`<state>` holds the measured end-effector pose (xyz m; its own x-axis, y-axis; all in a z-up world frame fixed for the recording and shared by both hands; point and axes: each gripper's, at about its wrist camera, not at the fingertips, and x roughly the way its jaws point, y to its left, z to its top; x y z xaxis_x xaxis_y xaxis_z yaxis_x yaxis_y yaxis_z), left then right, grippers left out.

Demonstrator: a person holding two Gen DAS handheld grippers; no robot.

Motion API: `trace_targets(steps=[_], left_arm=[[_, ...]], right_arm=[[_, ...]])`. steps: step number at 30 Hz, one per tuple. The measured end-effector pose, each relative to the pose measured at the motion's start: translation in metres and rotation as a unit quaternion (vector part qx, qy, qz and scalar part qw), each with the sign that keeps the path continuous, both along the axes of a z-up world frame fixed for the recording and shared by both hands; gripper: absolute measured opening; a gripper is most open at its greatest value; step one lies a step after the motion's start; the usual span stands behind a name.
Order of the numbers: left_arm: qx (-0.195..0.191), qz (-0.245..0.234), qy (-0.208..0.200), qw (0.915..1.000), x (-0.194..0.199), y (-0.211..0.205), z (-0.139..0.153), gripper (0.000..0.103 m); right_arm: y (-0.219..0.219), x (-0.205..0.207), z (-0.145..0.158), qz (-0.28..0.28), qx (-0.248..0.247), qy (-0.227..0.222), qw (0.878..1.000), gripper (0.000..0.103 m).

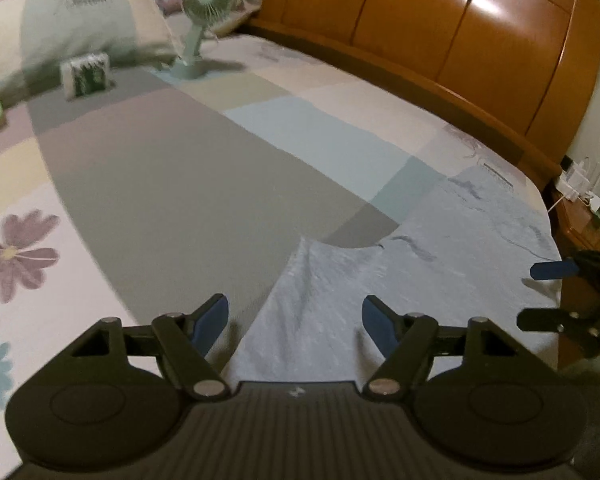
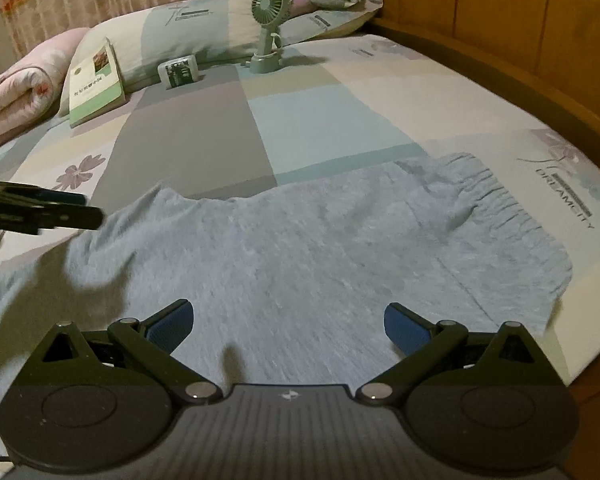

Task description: Fold clothes

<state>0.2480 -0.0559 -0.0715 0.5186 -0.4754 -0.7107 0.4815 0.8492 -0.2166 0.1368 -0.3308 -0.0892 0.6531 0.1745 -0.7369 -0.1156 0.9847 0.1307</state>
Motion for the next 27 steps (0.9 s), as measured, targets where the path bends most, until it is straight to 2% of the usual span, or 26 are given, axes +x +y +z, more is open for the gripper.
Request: trace_targets(steps=[7,10,12,16,19,23,27], left_arm=[[-0.027,-0.039,0.031,0.9984,0.028,-0.02,-0.009,0.073],[-0.061,-0.064,0.048,0.995,0.027,-0.021,-0.008,0.073],[-0.067,-0.078,0.059,0.9929,0.023,-0.022,-0.009,0.073],[-0.05,-0.104,0.043,0.9924,0.013,-0.028,-0.005,0.073],[-0.048,-0.095,0.034,0.9937,0.021,-0.027,-0.001,0.075],[-0.068,-0.093,0.066,0.9912,0.044,-0.028,-0.01,0.075],[-0.091,-0.109,0.115,0.9831,0.064,-0.033,-0.02,0.078]], right_arm=[[0.005,0.004,-0.004,0.01,0.001,0.006,1.0,0.103],[0.006,0.005,-0.005,0.009,0.002,0.009,1.0,0.103],[0.006,0.005,-0.005,0.009,0.002,0.011,1.0,0.103],[0.005,0.006,-0.006,0.008,0.001,0.014,1.0,0.103],[0.005,0.007,-0.009,0.005,0.001,0.016,1.0,0.103],[0.007,0.006,-0.01,0.002,0.0,0.016,1.0,0.103],[0.007,0.004,-0.01,0.0,0.001,0.016,1.0,0.103]])
